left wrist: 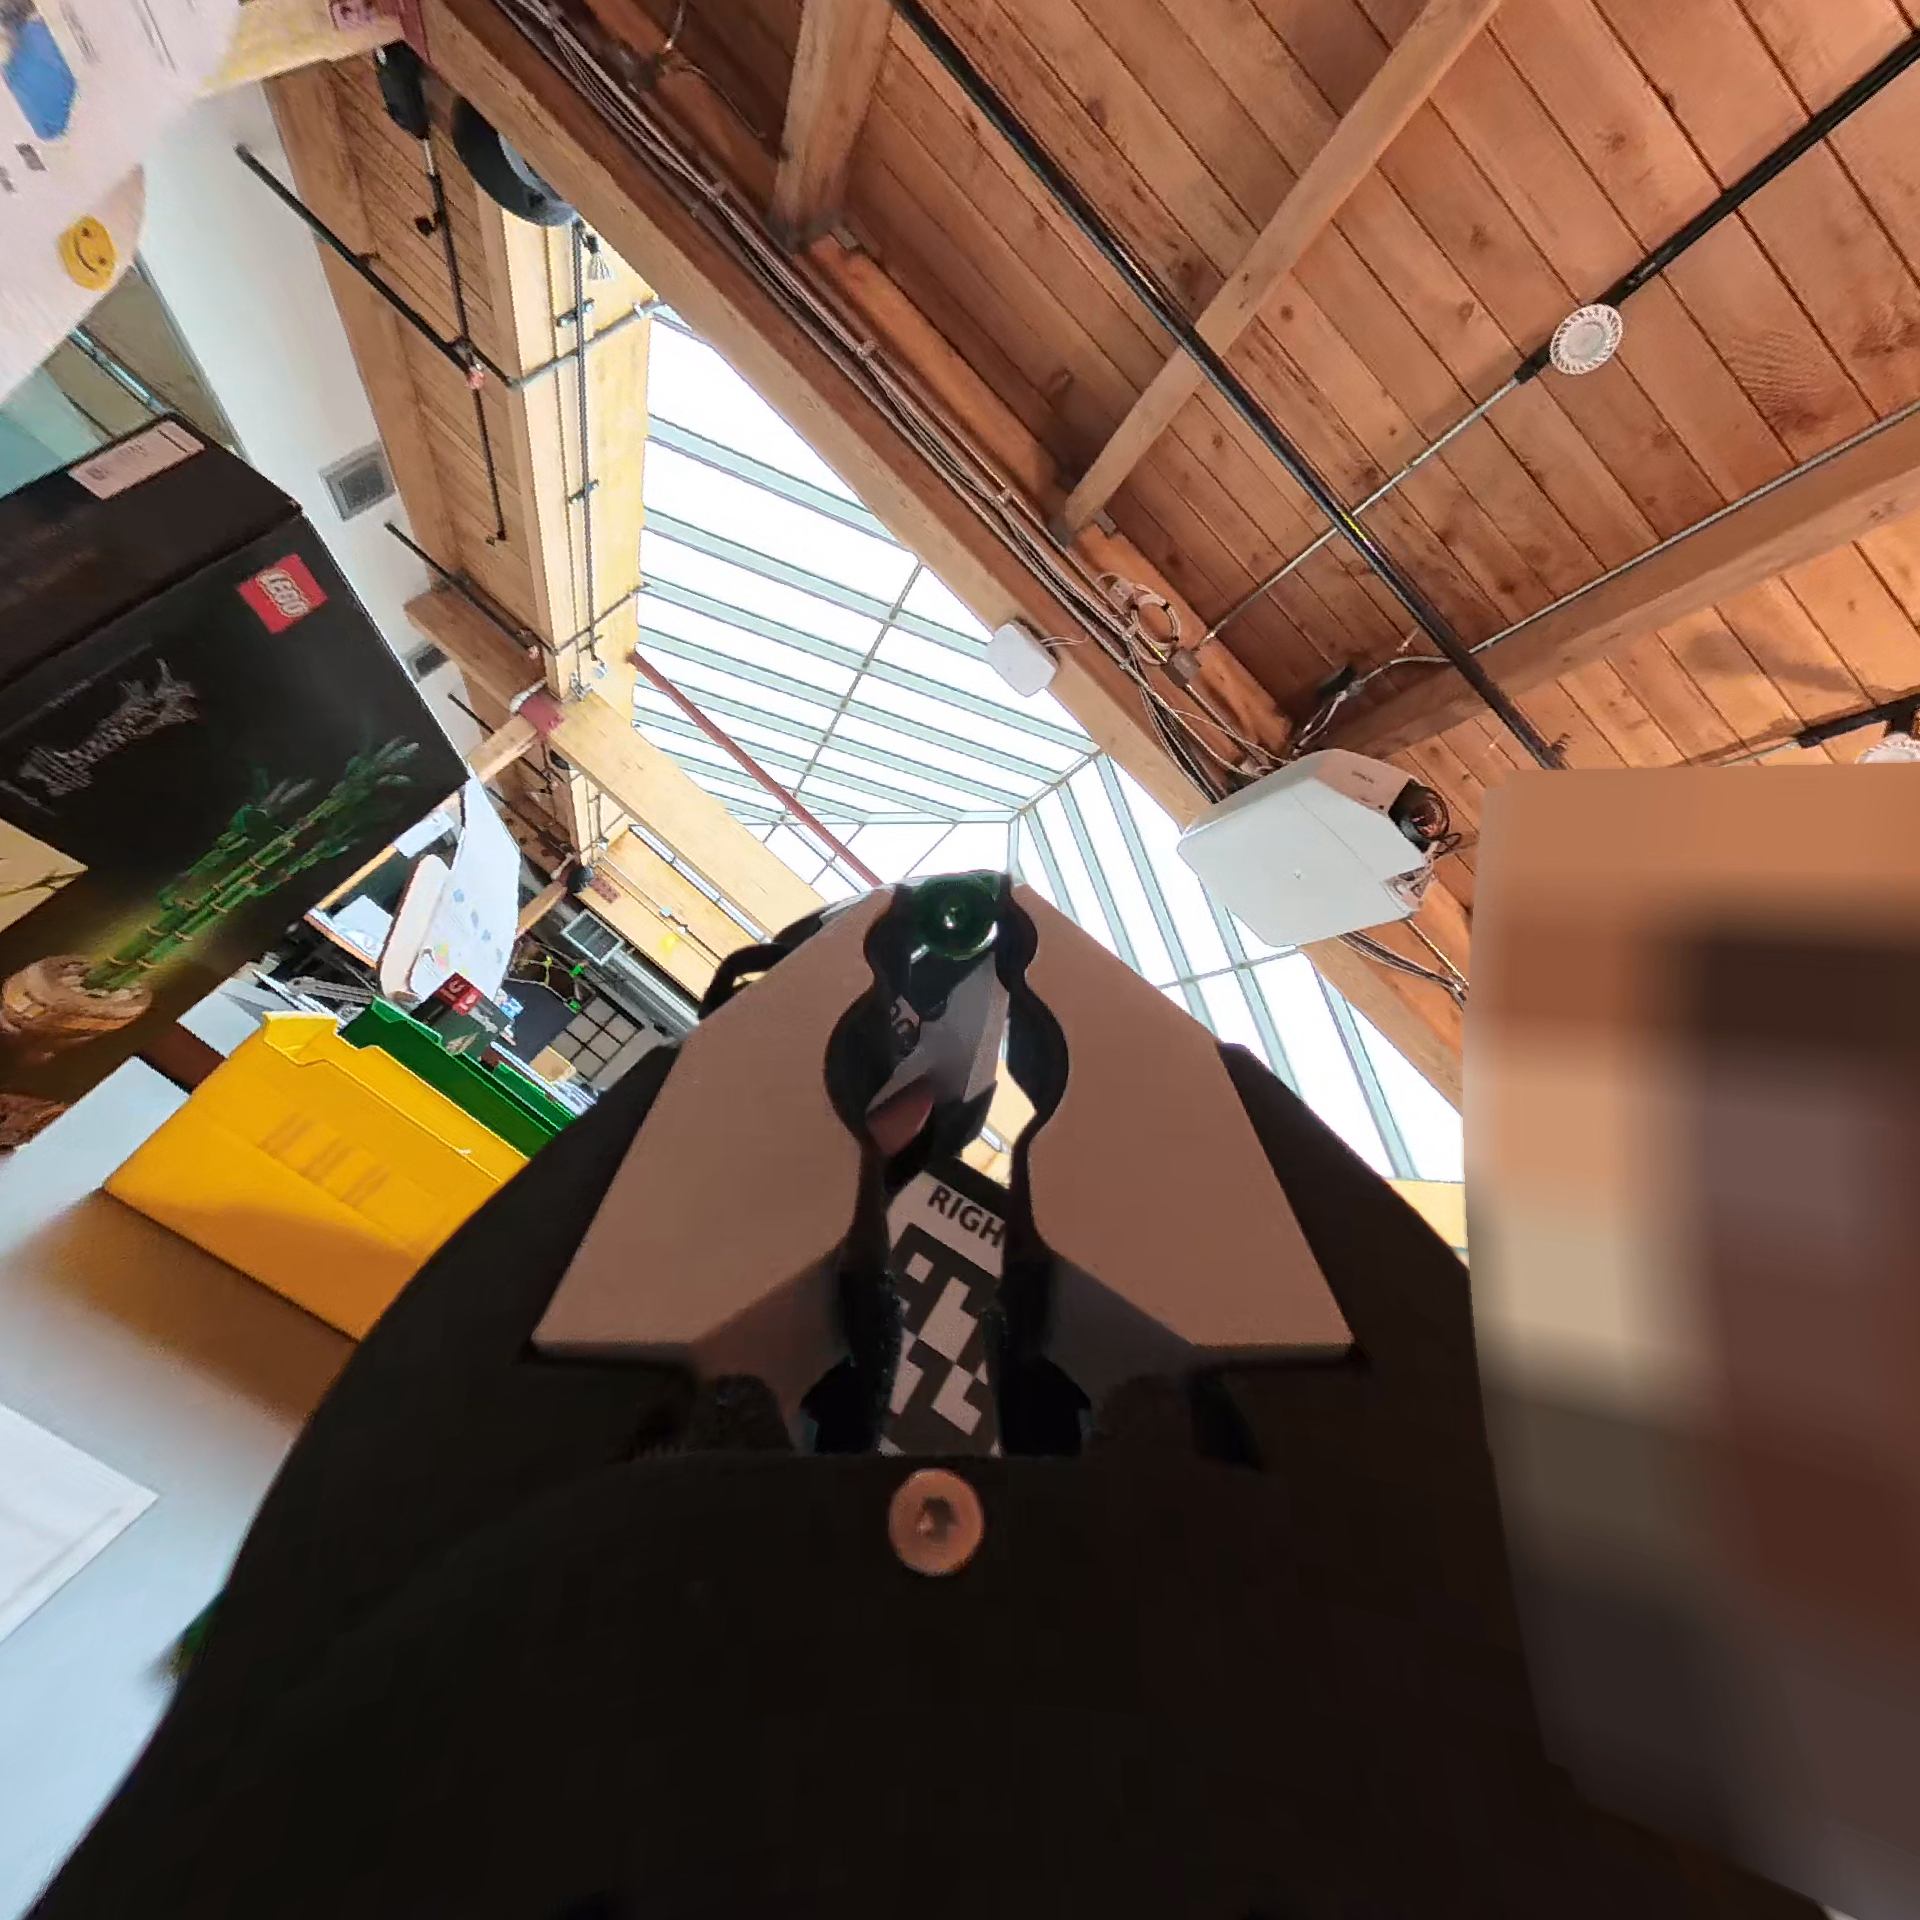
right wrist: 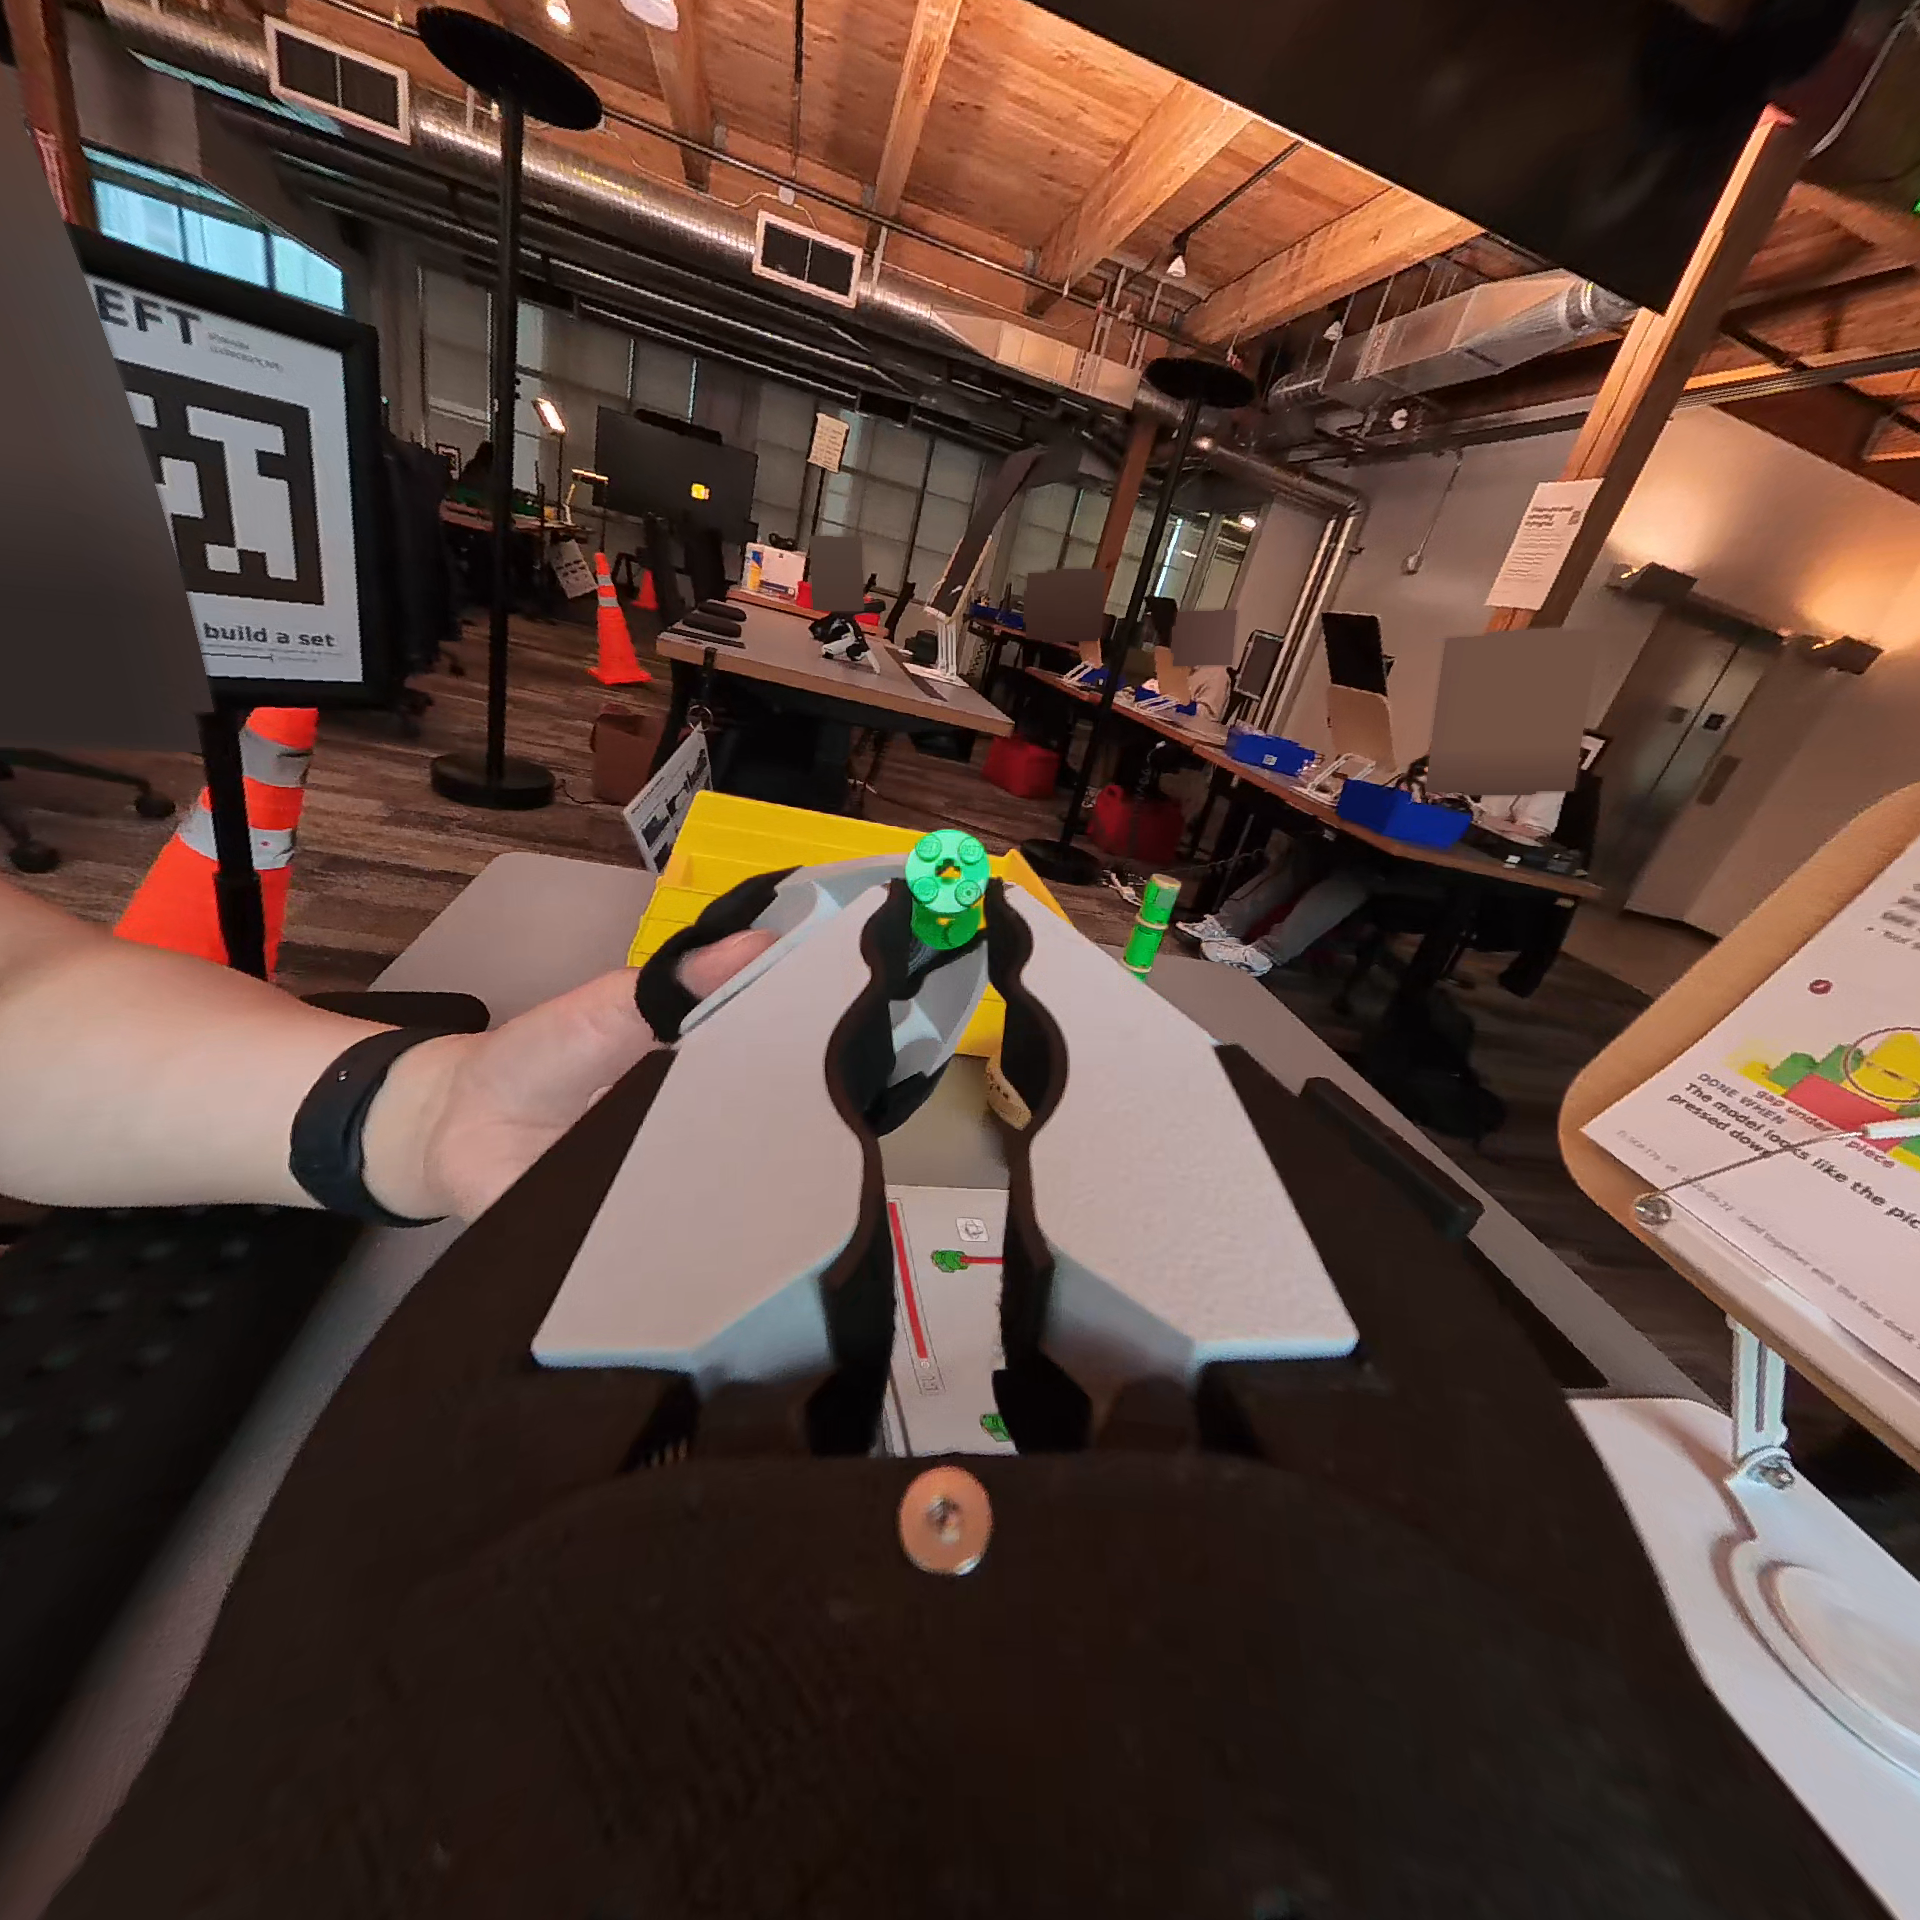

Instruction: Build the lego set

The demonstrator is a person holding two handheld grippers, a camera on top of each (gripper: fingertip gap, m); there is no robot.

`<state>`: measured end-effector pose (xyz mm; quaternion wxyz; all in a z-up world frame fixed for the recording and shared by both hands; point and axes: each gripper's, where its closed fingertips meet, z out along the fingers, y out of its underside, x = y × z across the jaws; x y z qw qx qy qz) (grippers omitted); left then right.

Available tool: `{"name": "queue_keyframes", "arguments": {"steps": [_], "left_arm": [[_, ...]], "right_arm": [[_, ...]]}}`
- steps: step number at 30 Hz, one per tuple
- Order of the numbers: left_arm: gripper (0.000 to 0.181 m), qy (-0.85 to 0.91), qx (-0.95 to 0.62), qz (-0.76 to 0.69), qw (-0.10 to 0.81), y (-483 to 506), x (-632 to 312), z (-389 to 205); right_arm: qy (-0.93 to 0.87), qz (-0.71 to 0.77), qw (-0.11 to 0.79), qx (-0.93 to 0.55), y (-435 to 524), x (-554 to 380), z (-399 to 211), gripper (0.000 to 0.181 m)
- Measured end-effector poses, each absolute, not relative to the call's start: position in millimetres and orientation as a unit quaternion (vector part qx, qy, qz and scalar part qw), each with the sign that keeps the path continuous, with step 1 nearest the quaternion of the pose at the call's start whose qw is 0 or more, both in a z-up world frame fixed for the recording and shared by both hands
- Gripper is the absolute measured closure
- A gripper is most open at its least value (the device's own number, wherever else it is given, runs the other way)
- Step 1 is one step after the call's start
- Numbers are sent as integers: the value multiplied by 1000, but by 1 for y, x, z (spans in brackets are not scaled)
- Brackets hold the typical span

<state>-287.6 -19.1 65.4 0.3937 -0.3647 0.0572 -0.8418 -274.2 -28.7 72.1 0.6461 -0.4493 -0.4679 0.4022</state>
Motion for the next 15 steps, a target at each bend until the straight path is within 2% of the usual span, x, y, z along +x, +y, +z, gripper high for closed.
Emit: {"name": "queue_keyframes", "arguments": {"steps": [1,15], "left_arm": [[168,53,-363,-840,399,-19,-289,66],[169,56,-365,-822,434,-22,-286,67]], "right_arm": [[-467,404,646,-450,-28,-276,70,168],[-455,429,630,-461,-28,-281,61,169]]}}
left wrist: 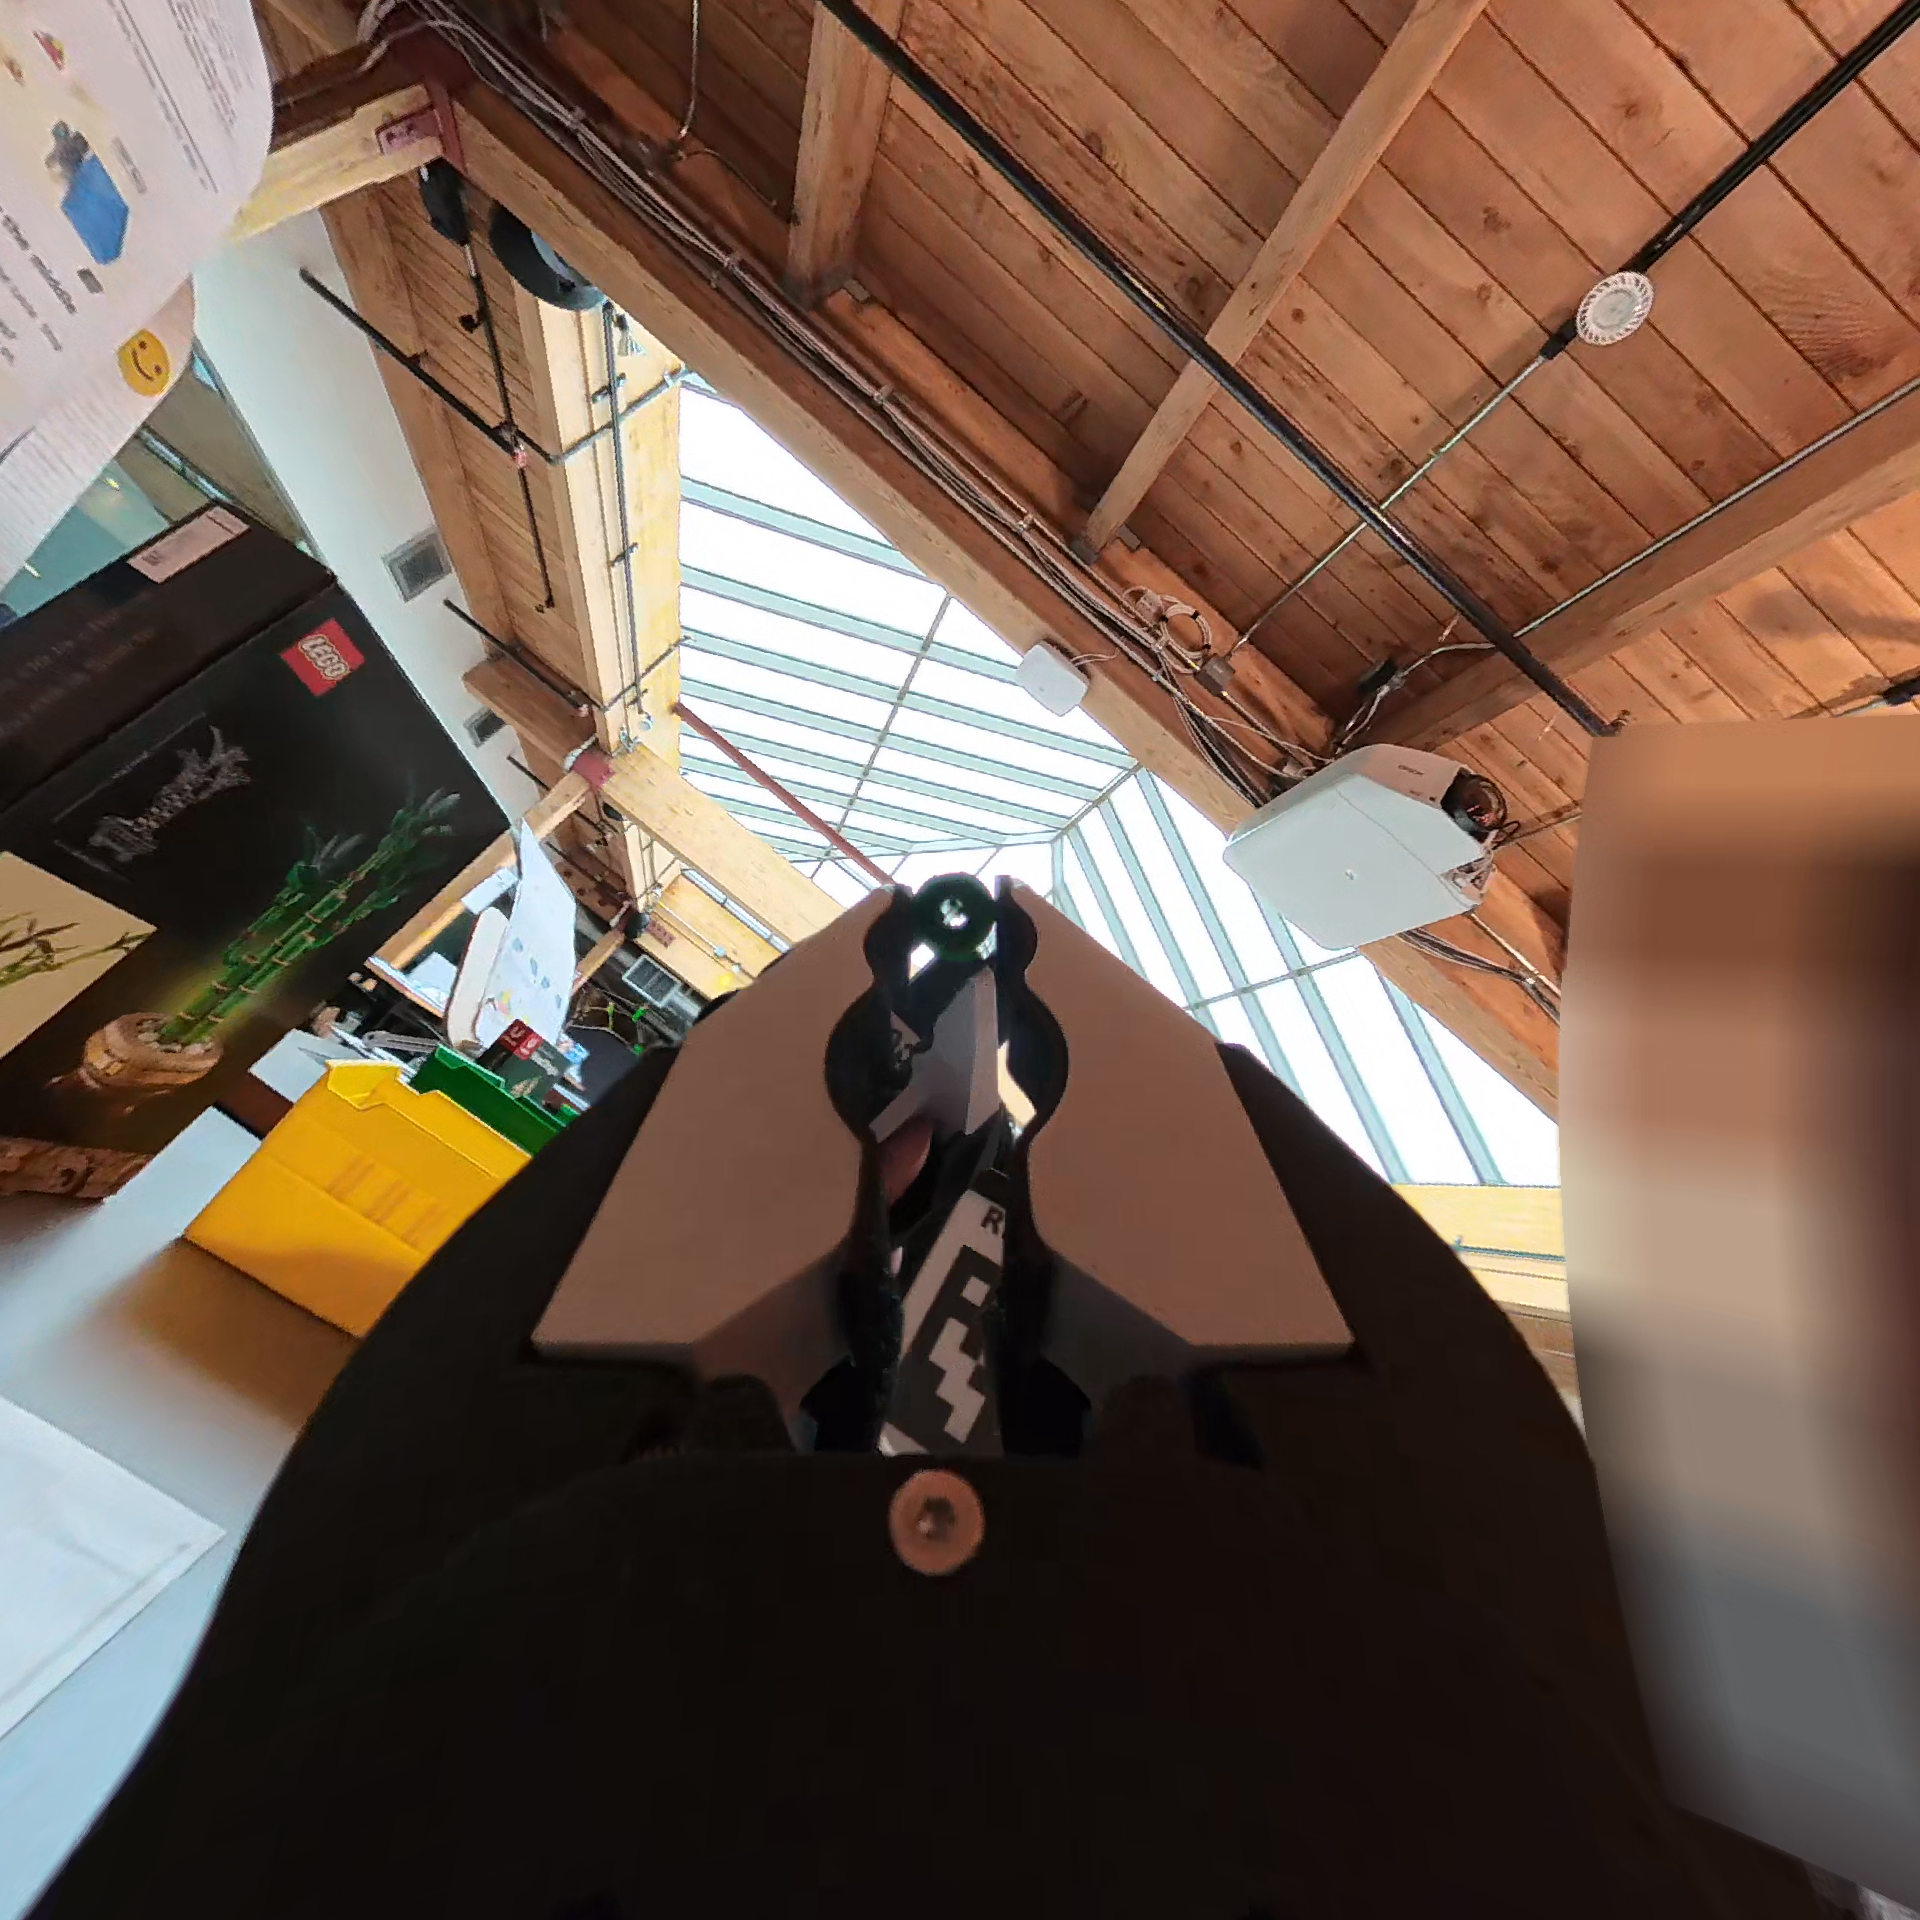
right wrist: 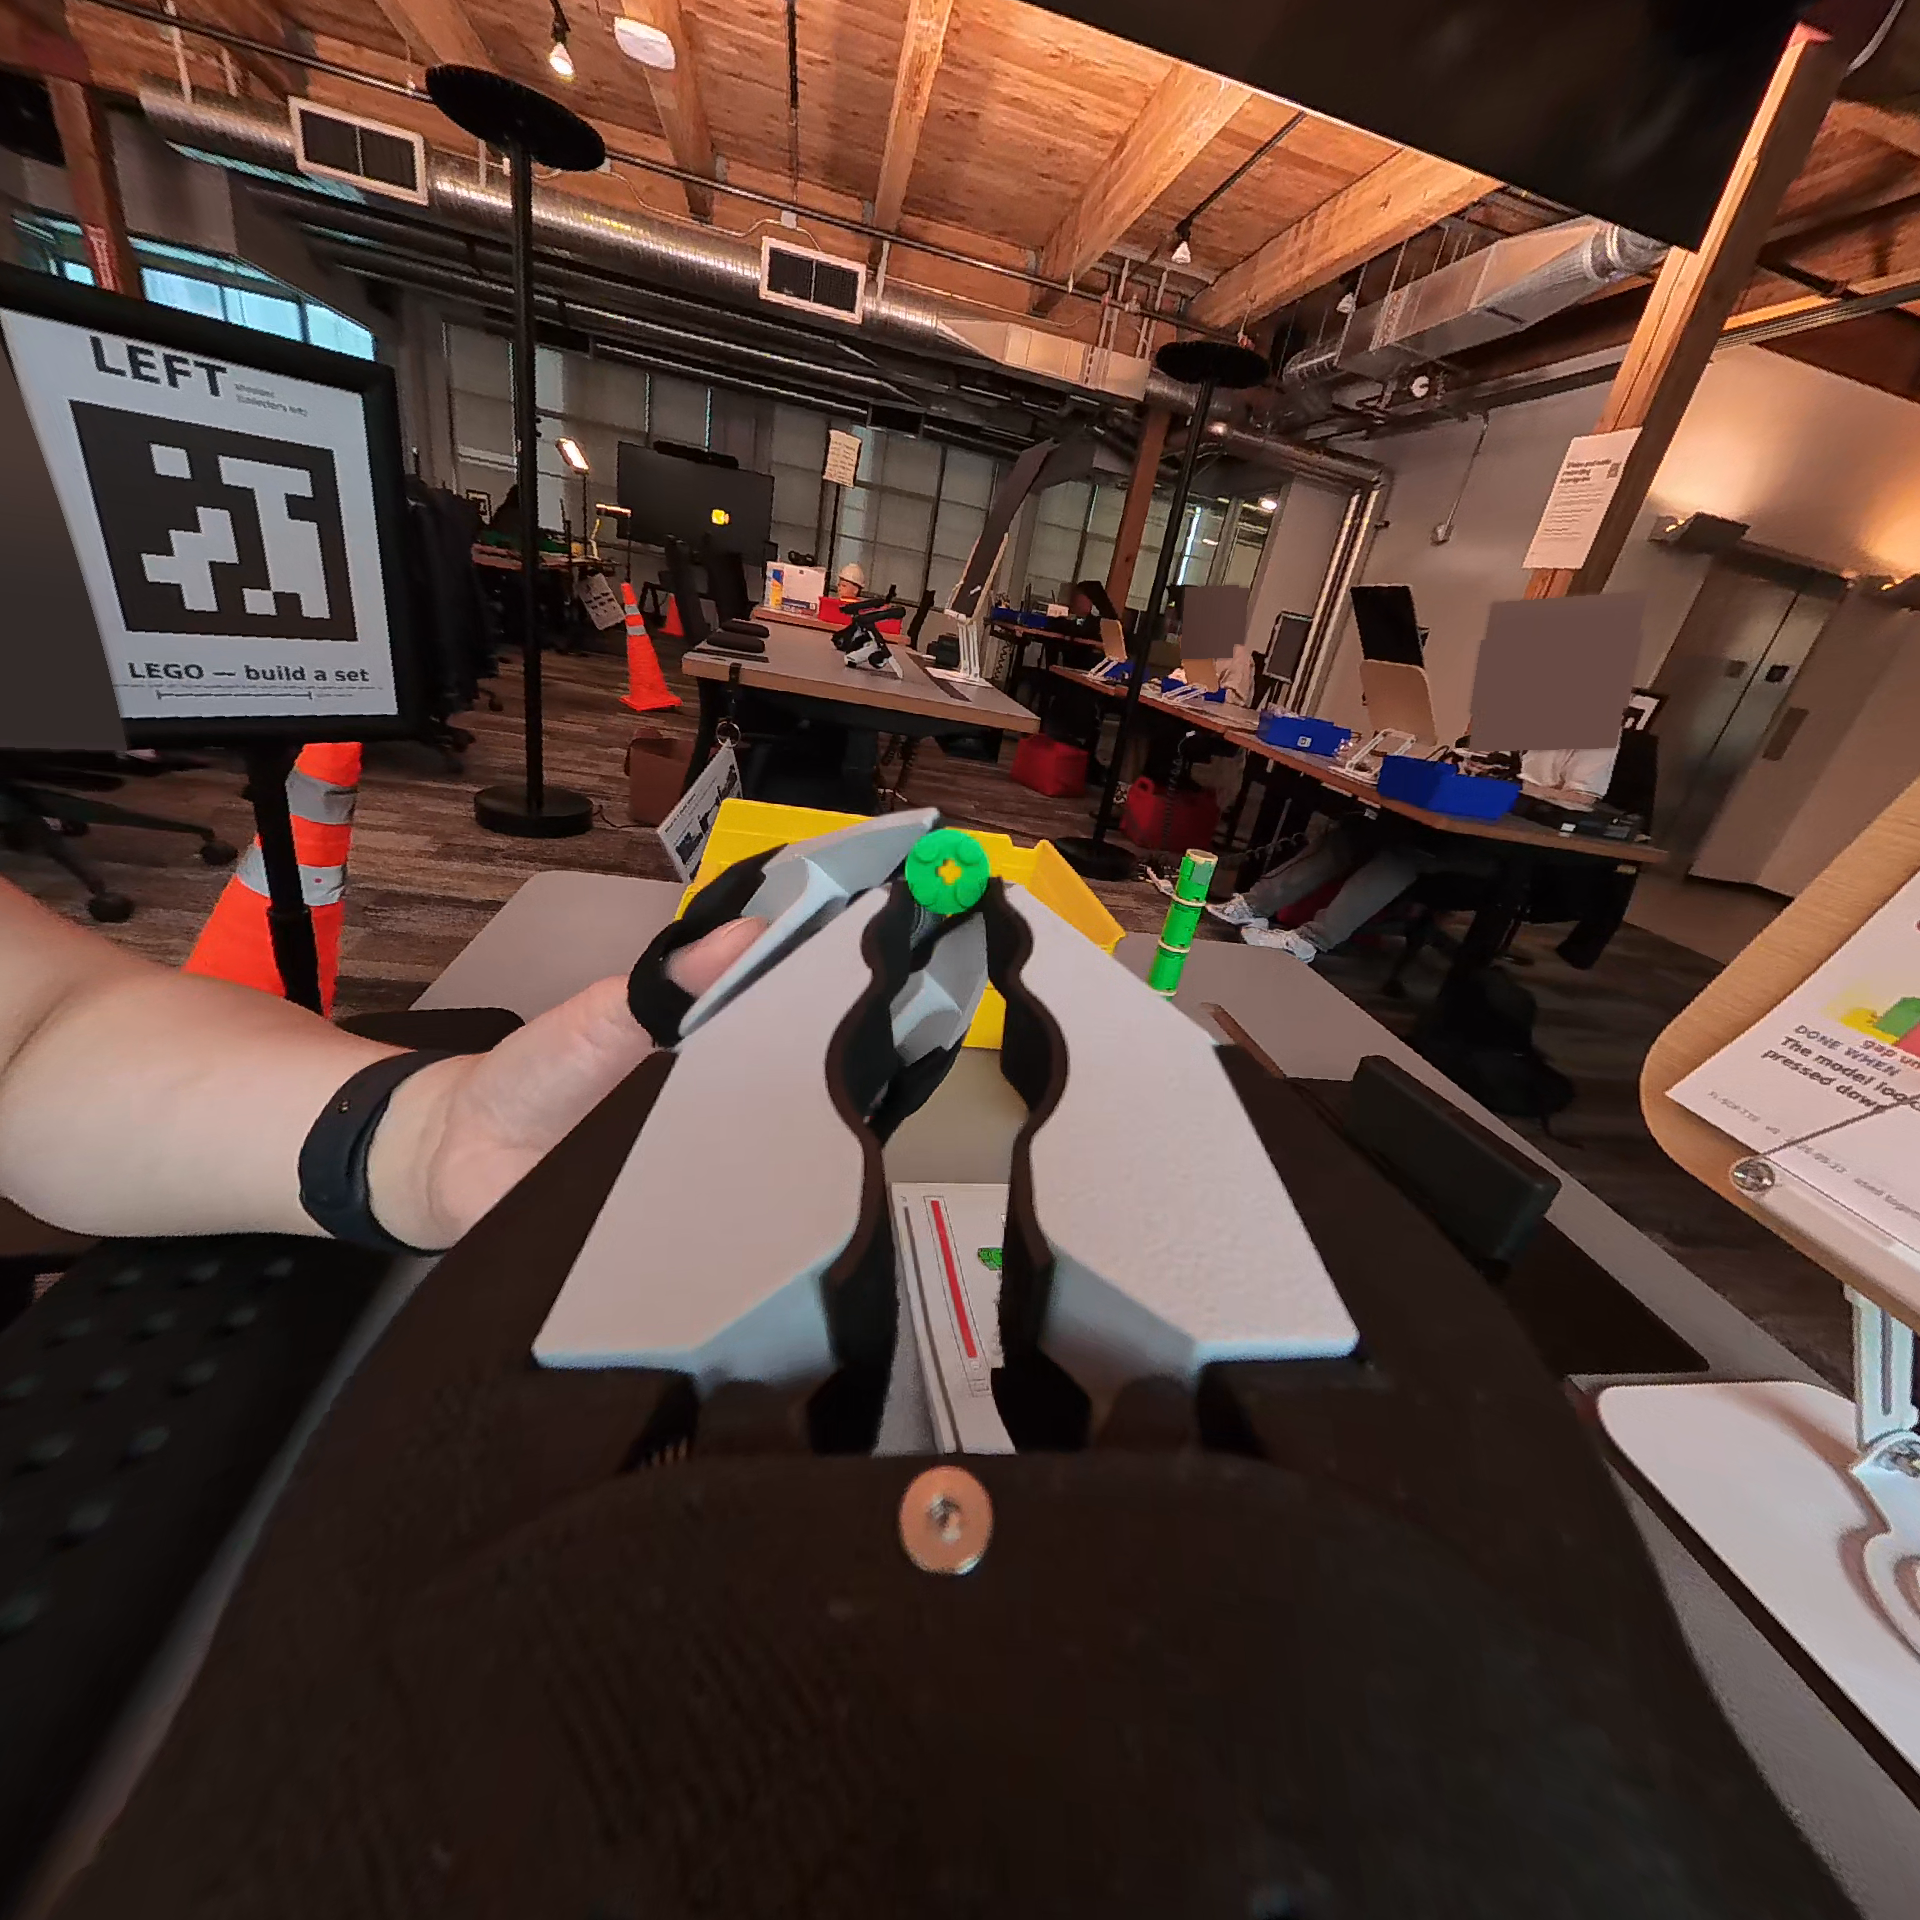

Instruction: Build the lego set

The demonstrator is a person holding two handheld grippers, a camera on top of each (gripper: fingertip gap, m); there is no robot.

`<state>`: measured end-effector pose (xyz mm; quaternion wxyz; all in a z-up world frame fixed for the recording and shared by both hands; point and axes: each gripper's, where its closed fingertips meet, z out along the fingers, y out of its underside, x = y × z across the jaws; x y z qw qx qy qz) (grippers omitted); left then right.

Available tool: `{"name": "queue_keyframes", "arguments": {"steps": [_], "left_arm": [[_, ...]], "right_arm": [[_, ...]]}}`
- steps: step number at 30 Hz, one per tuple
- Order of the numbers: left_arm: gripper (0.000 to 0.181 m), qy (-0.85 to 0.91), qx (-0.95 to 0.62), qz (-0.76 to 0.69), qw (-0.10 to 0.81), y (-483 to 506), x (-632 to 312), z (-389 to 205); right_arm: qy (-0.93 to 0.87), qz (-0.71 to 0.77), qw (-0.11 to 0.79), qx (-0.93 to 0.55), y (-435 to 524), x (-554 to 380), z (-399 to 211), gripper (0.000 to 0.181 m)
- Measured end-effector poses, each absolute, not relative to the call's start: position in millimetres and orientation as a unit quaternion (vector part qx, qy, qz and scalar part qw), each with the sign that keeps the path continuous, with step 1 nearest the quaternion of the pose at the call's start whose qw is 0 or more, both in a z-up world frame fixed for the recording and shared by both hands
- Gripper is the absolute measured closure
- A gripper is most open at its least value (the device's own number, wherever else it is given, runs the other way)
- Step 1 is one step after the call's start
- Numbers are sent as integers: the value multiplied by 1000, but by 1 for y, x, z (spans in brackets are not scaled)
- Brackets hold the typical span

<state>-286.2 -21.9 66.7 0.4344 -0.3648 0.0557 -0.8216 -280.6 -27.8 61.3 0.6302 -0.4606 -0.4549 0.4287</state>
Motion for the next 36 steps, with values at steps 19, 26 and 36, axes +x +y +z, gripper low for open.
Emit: {"name": "queue_keyframes", "arguments": {"steps": [19,26,36], "left_arm": [[169,98,-414,-738,524,-17,-287,64],[167,119,-446,-682,567,-14,-286,61],[168,196,-491,-650,545,-16,-274,54]], "right_arm": [[-450,425,603,-503,-20,-283,53,169],[-445,411,594,-528,-15,-285,48,170],[-478,374,567,-558,-15,-275,39,170]]}}
